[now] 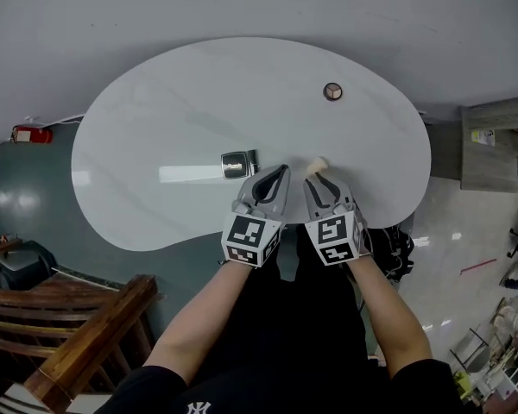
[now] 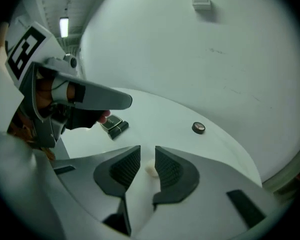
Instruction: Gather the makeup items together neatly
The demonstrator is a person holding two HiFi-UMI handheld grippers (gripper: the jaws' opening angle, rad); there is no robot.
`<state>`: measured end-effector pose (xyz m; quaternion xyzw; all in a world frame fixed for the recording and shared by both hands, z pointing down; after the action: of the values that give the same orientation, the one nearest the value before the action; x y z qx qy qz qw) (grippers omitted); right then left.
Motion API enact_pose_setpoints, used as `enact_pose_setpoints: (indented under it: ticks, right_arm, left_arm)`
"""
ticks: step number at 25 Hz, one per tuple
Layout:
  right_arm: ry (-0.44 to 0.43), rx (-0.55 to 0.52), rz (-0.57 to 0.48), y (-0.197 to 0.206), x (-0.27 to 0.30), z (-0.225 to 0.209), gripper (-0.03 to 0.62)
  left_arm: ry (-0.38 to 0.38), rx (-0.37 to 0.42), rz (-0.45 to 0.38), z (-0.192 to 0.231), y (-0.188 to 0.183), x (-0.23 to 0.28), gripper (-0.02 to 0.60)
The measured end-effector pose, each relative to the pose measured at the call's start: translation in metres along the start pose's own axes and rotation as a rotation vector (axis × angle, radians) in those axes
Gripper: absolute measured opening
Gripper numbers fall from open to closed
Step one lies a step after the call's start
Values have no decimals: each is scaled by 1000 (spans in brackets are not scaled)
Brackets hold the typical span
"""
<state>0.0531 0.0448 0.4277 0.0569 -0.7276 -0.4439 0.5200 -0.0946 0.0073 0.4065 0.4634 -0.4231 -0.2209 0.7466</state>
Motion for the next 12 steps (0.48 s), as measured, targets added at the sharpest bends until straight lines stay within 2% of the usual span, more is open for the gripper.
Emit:
enact_pose_setpoints:
  ticks: [5, 12]
  right_arm:
    - [-19, -159, 62, 18, 13, -14, 104]
    - [-82, -276, 90, 29, 28, -17, 133]
  left_arm:
    - [-64, -32, 31, -7, 16, 6, 8]
    - [-133, -70, 50, -16, 30, 14, 8]
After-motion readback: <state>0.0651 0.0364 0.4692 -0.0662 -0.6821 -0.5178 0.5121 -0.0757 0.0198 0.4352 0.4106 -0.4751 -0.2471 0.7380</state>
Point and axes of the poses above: the fingertips, and each gripper's own axes: x forward along the fingers, z to its left, y out of its underside, the point moved 10 cm from there along -x, backward along the fingers, and after that the axes turned 12 degrees about -y, right-handed, at the moved point
